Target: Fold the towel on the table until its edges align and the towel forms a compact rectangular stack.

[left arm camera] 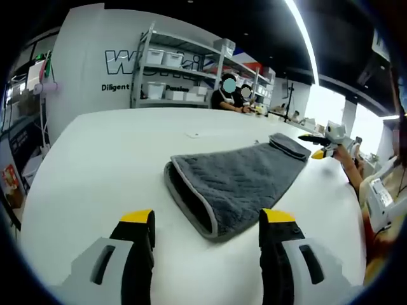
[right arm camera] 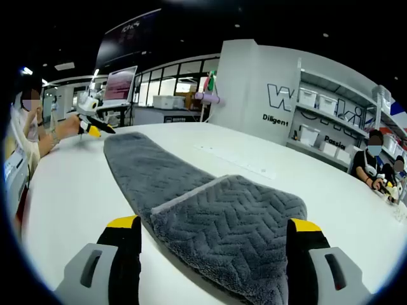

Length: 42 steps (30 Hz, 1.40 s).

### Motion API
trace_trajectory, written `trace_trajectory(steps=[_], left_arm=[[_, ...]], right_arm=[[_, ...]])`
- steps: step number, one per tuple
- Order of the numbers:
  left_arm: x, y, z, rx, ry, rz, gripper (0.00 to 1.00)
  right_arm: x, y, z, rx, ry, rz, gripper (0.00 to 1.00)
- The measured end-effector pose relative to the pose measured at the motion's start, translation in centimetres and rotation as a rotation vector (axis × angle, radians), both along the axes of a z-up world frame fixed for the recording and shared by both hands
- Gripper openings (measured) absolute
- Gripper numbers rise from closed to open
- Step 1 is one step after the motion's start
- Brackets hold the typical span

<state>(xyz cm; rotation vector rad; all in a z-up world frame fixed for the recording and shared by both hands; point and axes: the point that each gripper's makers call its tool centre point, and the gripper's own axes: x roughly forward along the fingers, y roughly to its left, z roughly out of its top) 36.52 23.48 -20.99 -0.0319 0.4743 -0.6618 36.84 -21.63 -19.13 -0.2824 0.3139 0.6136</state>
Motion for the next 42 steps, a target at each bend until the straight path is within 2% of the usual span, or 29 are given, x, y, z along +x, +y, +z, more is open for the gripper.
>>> trace_trajectory(steps=[4,14,17,25,36,42], left_arm=[[-0.4,-0.8,-0.2,-0.022,0.008,-0.026,0.44],[-0.4,-1.1,-1.7,-0.006,0.042,-0.033,0.30],[-0.6,-1.5,-2.3,-0.013,0.069,-0.048,0.22],[-0.7,-1.7,-2.5,-0.021,0.073,-0.051,0.09],[-0.9,-1.1,-2.5,-0.029,0.096,-0.049,0.05],[-0.8,-0.1,-2.4,0.001,0.091,-0.037,0.04]], right_arm=[[0.0,0.0,0.1,0.003,-0.002,-0.001,0.96],[-0.1,0.0,-0.3,-0.014,0.005,0.002,0.95],[0.0,-0.1,-0.1,0.006,0.004,-0.001,0.96],[-0.1,-0.1,-0.3,-0.011,0.009,0.003,0.95],[-0.2,-0.1,-0.5,-0.031,0.008,0.010,0.94],[-0.2,0.0,-0.8,-0.042,0.015,0.017,0.94]])
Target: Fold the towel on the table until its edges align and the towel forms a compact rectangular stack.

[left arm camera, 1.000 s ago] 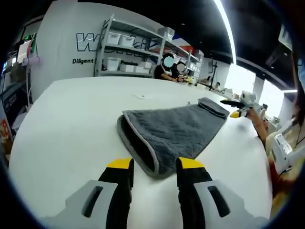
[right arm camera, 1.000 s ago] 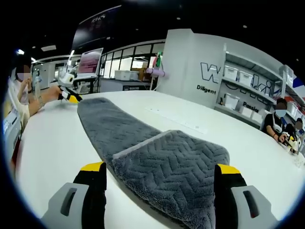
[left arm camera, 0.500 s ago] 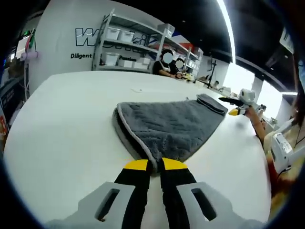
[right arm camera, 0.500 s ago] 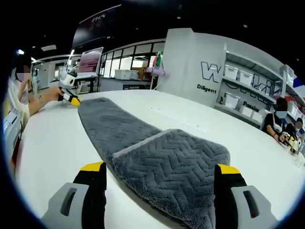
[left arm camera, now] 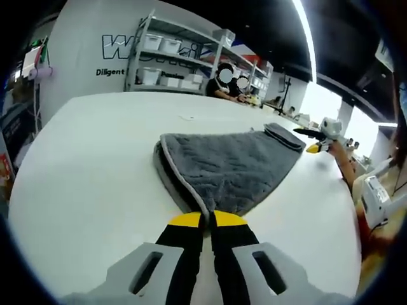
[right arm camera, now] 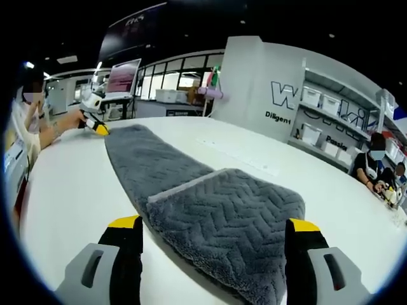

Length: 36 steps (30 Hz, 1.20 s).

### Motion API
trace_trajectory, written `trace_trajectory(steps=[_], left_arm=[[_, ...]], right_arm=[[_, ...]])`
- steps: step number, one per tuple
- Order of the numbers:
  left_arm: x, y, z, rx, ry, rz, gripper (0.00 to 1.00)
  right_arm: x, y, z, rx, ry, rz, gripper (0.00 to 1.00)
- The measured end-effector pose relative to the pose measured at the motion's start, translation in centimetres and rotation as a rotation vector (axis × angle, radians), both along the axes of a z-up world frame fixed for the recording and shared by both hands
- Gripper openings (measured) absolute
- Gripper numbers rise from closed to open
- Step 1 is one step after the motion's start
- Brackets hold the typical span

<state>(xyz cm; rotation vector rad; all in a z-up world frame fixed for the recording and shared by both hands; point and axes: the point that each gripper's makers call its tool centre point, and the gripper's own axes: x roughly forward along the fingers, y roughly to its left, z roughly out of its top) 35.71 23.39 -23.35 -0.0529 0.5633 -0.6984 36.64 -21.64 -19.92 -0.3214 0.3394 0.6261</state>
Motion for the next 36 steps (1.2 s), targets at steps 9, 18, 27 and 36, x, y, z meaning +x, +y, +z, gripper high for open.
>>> trace_trajectory(steps=[9,18,27,36], left_arm=[[0.3,2.1,0.0,0.021,0.002,0.049,0.04],[0.5,4.0,-0.1,0.031,0.006,0.096,0.04],[0.7,5.4,-0.1,0.032,0.006,0.142,0.04],[0.9,5.9,-0.1,0.023,-0.003,0.164,0.06]], right_arm=[[0.0,-0.1,0.1,-0.002,-0.002,-0.001,0.94],[0.0,0.0,0.2,0.006,-0.005,0.005,0.94],[-0.4,0.4,-0.6,-0.011,0.024,0.022,0.94],[-0.4,0.3,-0.6,-0.005,0.027,0.018,0.96]])
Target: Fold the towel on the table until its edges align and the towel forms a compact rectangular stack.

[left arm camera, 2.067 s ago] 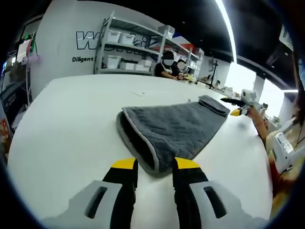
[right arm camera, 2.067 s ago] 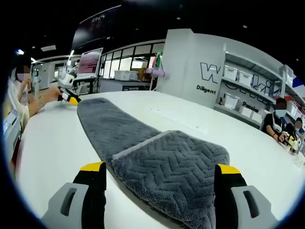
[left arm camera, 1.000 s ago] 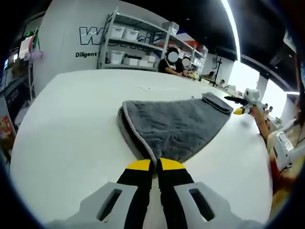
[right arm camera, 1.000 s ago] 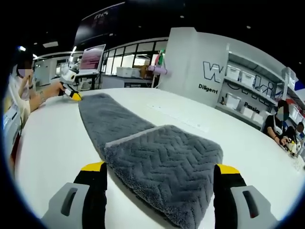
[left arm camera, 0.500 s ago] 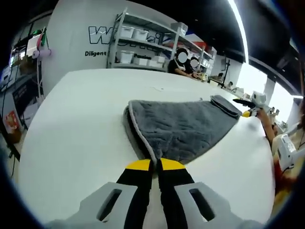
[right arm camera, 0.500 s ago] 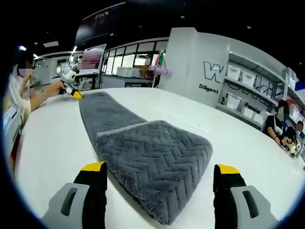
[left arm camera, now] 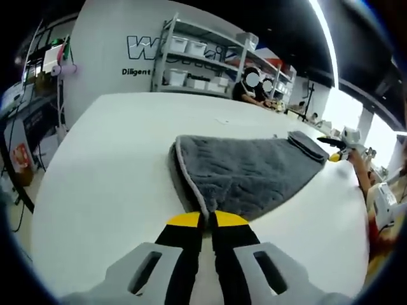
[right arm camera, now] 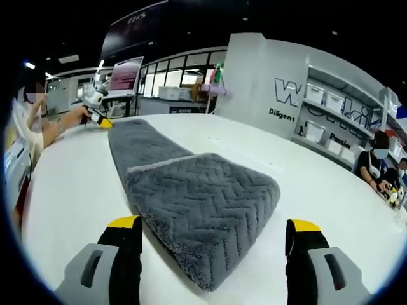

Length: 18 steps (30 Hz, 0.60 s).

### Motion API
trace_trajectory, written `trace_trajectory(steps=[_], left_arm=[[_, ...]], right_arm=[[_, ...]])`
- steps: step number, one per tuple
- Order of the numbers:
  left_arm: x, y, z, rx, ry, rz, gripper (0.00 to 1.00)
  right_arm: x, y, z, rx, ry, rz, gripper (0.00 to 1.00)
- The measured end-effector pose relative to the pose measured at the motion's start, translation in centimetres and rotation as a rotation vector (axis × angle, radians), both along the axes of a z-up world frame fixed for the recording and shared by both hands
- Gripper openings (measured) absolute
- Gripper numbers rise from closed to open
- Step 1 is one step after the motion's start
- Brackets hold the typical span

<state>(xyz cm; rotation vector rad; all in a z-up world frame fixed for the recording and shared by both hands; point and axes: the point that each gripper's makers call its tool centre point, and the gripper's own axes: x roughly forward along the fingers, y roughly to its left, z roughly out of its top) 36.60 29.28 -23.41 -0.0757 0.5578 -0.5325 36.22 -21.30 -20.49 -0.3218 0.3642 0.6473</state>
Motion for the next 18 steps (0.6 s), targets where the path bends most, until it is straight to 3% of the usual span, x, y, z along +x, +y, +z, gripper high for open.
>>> trace_trajectory(steps=[3,7,14,18], left_arm=[[0.1,0.1,0.5,-0.040,-0.006,0.009,0.11],[-0.2,-0.2,1.0,-0.113,0.015,0.021,0.28],[-0.5,1.2,1.8,-0.155,0.024,0.067,0.28],[-1.2,1.3,2.1,-0.244,0.045,0.075,0.27]], right_arm=[[0.0,0.0,-0.1,-0.005,0.001,-0.001,0.96],[0.0,-0.1,-0.2,-0.006,0.004,-0.001,0.96],[-0.1,-0.1,-0.6,-0.022,0.015,0.002,0.95],[-0.1,0.0,-0.8,-0.031,0.021,0.005,0.95]])
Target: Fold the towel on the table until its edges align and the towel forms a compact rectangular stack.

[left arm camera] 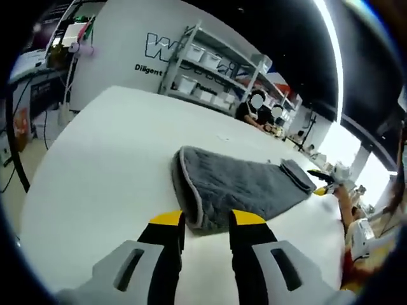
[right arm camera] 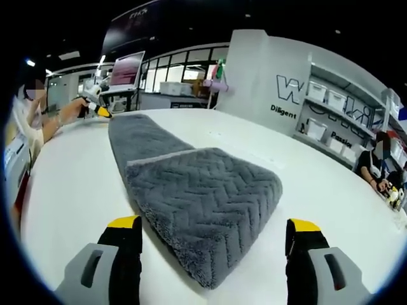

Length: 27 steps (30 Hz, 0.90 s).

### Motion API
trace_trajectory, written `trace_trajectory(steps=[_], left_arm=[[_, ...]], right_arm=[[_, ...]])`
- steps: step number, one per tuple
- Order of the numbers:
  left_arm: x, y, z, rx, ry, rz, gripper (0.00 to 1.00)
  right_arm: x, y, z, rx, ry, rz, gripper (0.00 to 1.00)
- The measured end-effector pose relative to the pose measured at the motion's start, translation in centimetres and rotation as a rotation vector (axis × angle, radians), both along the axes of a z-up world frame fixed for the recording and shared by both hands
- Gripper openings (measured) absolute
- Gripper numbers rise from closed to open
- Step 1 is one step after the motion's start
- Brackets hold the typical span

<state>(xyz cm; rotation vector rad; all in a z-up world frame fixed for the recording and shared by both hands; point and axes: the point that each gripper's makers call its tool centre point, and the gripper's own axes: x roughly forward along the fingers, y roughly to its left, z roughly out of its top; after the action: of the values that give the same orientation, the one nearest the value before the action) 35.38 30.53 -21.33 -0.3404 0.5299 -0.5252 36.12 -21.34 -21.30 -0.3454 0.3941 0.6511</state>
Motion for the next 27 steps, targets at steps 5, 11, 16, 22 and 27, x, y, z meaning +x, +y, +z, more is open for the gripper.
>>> trace_trajectory(steps=[5,11,16,22,27], left_arm=[[-0.4,-1.3,0.1,-0.149,0.048,-0.030,0.25],[-0.3,-0.5,-0.4,-0.179,0.085,0.011,0.22],[-0.3,-0.2,-1.0,-0.161,0.110,0.035,0.20],[-0.1,-0.3,-1.6,-0.156,0.122,0.049,0.15],[-0.1,-0.1,-1.7,-0.149,0.107,0.057,0.06]], right_arm=[[0.0,0.0,-0.1,-0.006,0.003,-0.001,0.95],[0.1,-0.1,-0.2,-0.011,0.006,-0.006,0.94],[0.0,-0.1,-0.2,-0.016,0.006,-0.002,0.94],[0.0,-0.1,-0.2,-0.021,0.004,-0.001,0.94],[0.0,-0.1,-0.2,-0.025,0.004,0.000,0.94]])
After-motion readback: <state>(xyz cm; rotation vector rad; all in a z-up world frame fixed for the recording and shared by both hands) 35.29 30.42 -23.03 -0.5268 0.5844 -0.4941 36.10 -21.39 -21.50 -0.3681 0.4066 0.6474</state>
